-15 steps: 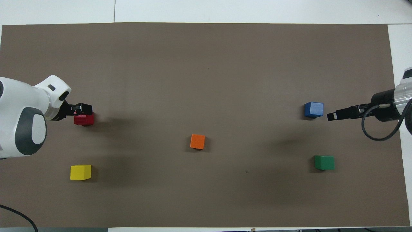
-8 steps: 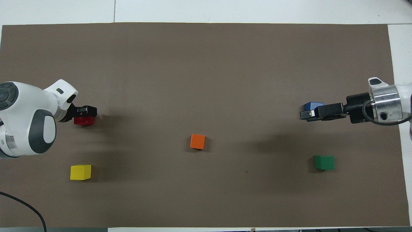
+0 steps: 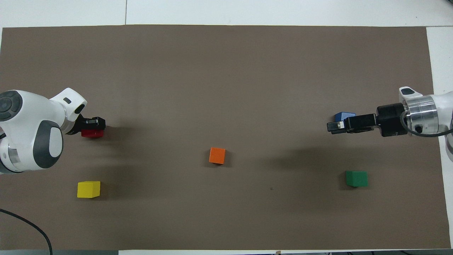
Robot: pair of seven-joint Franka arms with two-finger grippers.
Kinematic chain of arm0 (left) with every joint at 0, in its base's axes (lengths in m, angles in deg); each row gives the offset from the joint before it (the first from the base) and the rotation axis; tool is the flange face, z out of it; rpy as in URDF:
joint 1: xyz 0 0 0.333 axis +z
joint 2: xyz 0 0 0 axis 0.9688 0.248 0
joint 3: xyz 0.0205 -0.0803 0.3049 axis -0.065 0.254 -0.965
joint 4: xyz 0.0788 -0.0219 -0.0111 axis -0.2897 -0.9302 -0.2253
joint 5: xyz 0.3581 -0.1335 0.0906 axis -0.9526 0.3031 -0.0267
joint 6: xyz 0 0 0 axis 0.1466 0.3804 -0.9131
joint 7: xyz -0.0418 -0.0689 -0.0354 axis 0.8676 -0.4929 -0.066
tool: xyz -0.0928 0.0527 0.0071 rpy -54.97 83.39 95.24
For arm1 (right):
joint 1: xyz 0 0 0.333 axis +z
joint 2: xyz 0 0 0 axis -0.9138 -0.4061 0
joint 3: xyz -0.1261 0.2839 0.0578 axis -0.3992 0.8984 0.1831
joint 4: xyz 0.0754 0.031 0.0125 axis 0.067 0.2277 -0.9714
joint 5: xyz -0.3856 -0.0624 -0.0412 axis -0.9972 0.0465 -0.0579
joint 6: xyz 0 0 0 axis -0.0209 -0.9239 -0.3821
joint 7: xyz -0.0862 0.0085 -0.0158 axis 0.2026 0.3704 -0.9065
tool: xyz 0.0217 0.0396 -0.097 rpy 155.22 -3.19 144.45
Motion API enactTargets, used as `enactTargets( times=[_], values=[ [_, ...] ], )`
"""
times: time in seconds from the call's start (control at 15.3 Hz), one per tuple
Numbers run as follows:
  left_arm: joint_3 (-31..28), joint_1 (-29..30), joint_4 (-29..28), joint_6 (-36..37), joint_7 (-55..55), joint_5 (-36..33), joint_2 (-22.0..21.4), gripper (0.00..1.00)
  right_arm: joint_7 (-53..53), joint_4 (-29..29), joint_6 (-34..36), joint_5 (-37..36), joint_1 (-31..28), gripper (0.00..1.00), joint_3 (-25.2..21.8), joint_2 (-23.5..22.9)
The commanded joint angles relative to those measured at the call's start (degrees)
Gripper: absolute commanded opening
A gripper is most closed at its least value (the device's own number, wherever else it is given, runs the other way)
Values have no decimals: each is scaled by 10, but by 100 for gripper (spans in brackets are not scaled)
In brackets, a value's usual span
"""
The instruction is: Transfer red block to right arm and stack on blue block
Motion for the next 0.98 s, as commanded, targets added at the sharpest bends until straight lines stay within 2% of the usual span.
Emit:
enactTargets(
  times=[0.0,0.2,0.39,0.52,0.78,0.91],
  values=[
    [-1,-12,89,147,77,43,-18,0,-57,-2,37,65,4,97,2,-57],
    [27,-29,158,262,192,81,-38,0,-58,-1,64,142,30,97,5,-78],
    [48,-30,152,306,360,185,-99,0,-58,-1,85,226,64,97,6,-99],
    [49,-30,151,344,473,267,-122,0,-59,3,110,283,88,97,5,-108],
    [49,-57,142,345,579,382,-151,0,-59,3,163,364,124,95,5,-141],
    [49,-84,121,307,670,419,-160,0,-59,8,169,398,141,95,6,-144]
  ],
)
